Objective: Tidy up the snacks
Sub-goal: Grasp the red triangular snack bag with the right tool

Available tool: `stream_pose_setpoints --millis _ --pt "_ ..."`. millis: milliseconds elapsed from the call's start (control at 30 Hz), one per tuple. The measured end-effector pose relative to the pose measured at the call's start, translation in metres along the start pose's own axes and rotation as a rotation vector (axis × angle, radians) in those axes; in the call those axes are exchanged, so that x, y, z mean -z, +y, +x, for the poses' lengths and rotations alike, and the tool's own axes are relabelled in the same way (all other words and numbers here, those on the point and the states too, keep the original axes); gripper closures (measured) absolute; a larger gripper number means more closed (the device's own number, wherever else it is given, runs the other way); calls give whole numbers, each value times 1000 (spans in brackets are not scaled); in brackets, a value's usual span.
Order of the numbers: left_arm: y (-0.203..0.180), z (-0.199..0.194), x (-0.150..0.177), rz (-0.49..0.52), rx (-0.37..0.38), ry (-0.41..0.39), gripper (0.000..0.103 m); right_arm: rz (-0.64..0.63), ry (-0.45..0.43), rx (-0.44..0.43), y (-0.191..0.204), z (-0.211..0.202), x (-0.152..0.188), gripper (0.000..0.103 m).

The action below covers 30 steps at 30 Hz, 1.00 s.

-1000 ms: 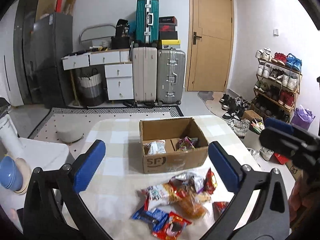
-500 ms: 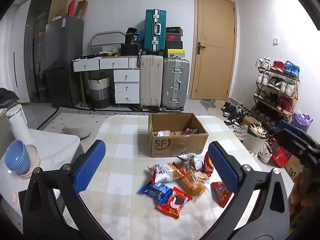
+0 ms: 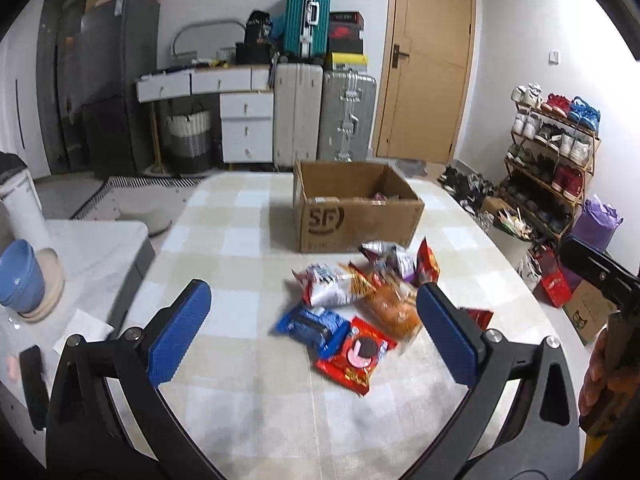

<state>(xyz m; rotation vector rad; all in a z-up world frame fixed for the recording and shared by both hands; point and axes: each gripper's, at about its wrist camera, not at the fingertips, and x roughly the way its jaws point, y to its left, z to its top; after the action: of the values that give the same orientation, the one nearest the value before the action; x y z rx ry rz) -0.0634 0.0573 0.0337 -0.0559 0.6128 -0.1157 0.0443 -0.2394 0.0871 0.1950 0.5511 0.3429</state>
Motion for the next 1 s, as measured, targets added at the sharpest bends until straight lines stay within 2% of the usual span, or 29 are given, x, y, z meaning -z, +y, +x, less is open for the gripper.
stream_pose_setpoints --millis 100,400,600,700,800,833,867,1000 --pt "-5 31 -3 8 6 30 0 14 23 26 -8 8 10 1" --pt "-21 99 26 39 43 141 0 -39 120 75 -16 42 43 1" --pt "-28 138 46 49 54 208 0 -40 203 74 -30 69 66 1" --pt "-31 155 54 51 64 235 0 -19 244 42 -40 83 76 3" --pt "-36 172 60 55 80 262 0 -2 289 66 -53 100 86 13" --pt "-37 177 62 55 86 269 0 3 304 68 -55 103 88 22" --pt "-37 180 63 55 91 273 0 14 326 67 -59 108 90 27" --pt "-46 197 66 64 120 298 0 29 367 70 -67 119 96 27"
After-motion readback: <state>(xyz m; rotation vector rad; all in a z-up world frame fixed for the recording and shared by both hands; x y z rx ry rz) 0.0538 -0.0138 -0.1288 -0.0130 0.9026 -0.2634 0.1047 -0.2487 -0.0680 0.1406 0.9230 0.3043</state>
